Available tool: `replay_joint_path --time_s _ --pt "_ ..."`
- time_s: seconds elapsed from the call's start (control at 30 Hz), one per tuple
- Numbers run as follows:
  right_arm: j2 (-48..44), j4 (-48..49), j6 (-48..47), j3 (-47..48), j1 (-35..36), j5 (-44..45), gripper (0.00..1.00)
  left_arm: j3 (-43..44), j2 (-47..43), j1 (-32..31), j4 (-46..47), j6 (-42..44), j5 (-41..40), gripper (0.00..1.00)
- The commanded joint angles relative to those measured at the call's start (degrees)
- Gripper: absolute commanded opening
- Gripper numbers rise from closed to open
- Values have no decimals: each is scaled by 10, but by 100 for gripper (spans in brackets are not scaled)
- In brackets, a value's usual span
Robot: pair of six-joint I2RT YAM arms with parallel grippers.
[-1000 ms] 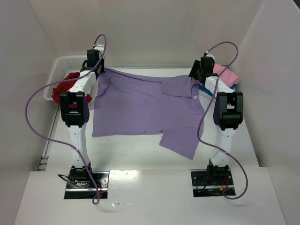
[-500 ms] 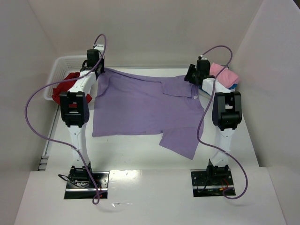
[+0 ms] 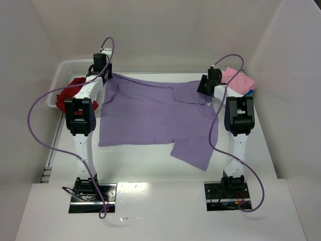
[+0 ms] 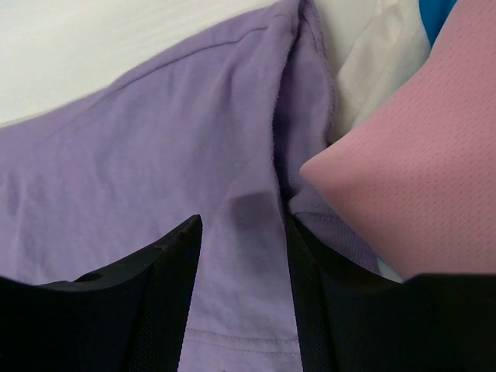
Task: Fold and stack the t-shirts
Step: Grap the side of the flattened tshirt furthest away from the robot with both arms
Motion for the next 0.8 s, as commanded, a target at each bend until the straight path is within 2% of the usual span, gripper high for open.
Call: replay_joint_path --time_s 0.0,0.1,0.17,0.63,0.77 --pt "11 -11 -16 30 4 22 53 23 6 6 20 15 4 0" --pt "16 -11 -16 36 4 28 53 23 6 6 15 15 4 0" --pt "17 -23 -16 41 4 41 57 23 6 6 15 15 4 0" --pt "42 -53 -21 76 4 50 57 18 6 6 15 15 4 0" --pt "54 -53 -21 88 4 36 40 18 6 6 15 15 4 0"
